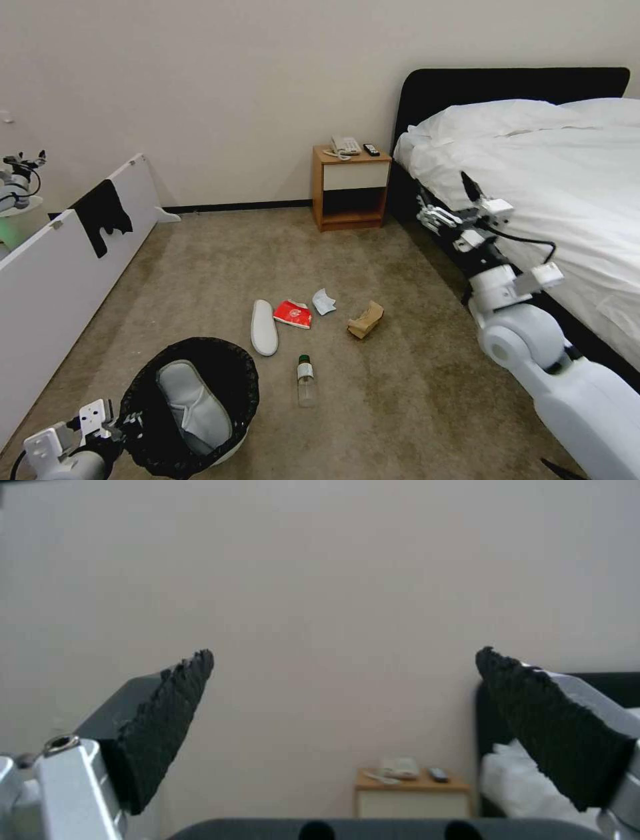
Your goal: Pick up the trash bin, then pick up the garbage from the floor and place it into the trash bin.
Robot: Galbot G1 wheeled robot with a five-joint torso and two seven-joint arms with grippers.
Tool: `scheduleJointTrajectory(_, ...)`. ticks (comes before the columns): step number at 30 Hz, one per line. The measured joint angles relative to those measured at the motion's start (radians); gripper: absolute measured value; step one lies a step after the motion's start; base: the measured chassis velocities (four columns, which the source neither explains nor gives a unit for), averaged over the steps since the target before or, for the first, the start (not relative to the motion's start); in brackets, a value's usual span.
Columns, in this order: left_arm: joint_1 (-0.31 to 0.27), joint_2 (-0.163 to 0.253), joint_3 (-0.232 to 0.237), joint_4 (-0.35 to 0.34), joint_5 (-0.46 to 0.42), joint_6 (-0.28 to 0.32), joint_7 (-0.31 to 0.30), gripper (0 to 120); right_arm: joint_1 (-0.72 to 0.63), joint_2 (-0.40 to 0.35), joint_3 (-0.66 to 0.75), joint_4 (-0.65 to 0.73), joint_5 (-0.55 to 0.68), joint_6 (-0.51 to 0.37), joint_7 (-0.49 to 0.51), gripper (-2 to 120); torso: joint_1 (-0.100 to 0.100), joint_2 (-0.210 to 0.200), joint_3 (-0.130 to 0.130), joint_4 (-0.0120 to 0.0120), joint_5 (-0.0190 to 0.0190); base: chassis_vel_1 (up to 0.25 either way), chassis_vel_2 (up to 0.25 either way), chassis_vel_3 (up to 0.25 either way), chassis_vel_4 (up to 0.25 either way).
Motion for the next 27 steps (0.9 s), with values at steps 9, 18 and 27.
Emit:
scheduleJointTrajectory(9, 0.006, -0.012, -0.002, -0.008, -0.008, 0.000, 0.000, 1, -0.243, 0.040, 0.213, 0.043, -0.141, -0.004, 0.027, 100, 0.000, 0.000, 0.000, -0.0002, 0.0001, 0.000, 0.000, 0.000, 0.000)
scheduleJointTrajectory(18, -0.001, -0.036, 0.002, -0.014, -0.002, 0.000, 0.000, 1, -0.403, 0.138, 0.348, 0.068, -0.265, -0.040, 0.087, 100, 0.000, 0.000, 0.000, -0.0001, 0.0002, 0.000, 0.000, 0.000, 0.000)
scheduleJointTrajectory(27, -0.006, -0.046, 0.009, -0.021, 0.015, 0.000, 0.005, 1, -0.511, 0.202, 0.349, 0.154, -0.378, -0.119, 0.153, 100, 0.000, 0.000, 0.000, -0.0002, -0.0001, 0.000, 0.000, 0.000, 0.000)
